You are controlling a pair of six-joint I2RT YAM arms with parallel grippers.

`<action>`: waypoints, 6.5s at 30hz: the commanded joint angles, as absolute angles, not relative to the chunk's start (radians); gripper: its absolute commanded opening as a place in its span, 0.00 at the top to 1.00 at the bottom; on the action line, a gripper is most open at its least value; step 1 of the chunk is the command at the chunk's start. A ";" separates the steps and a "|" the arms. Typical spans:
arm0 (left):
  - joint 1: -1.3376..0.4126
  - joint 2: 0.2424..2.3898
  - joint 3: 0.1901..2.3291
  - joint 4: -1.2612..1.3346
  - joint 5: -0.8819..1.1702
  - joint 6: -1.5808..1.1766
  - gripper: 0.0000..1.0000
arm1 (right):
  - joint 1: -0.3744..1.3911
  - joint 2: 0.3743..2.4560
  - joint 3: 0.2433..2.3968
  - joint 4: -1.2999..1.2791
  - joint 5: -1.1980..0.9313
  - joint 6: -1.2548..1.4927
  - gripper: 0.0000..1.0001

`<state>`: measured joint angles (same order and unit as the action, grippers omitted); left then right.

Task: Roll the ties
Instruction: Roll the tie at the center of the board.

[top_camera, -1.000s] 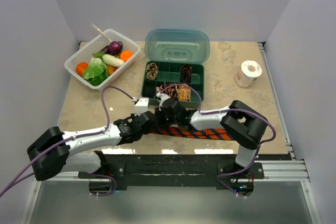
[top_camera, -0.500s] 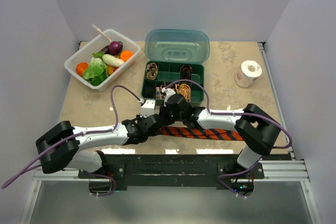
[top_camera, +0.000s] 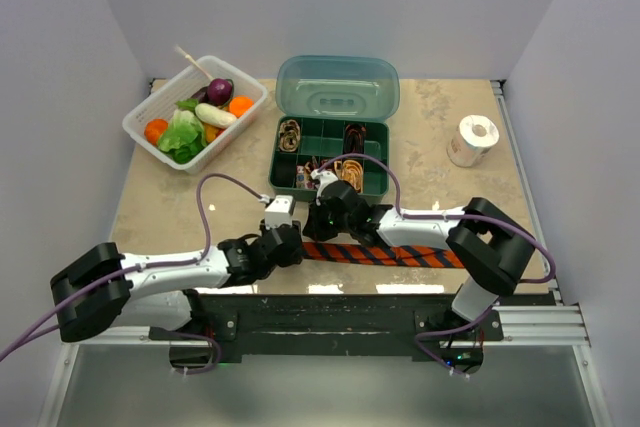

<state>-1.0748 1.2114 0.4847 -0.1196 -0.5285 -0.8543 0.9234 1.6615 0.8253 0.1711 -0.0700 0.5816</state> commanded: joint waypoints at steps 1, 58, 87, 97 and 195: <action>-1.080 1.198 0.448 -0.023 -0.471 -0.884 0.51 | 0.922 1.615 0.824 0.183 -0.069 0.558 1.00; -1.025 1.052 0.434 -0.130 -0.538 -0.989 0.49 | 0.969 1.620 0.776 0.216 -0.163 0.558 1.00; -1.025 1.100 0.508 -0.173 -0.572 -0.991 0.53 | 0.968 1.778 0.765 0.525 -0.193 0.695 1.00; -1.025 1.120 0.505 -0.163 -0.577 -0.997 0.54 | 0.966 1.841 0.764 0.620 -0.227 0.750 1.00; -0.824 1.008 0.230 0.225 -0.281 -0.971 0.37 | 0.951 1.717 0.793 0.224 -0.097 0.517 1.00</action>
<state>-0.8345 1.0409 0.2844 0.0154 -0.3443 -0.9508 0.9508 1.7008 0.7780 0.1997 -0.0834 0.5125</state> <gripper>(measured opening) 0.620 0.006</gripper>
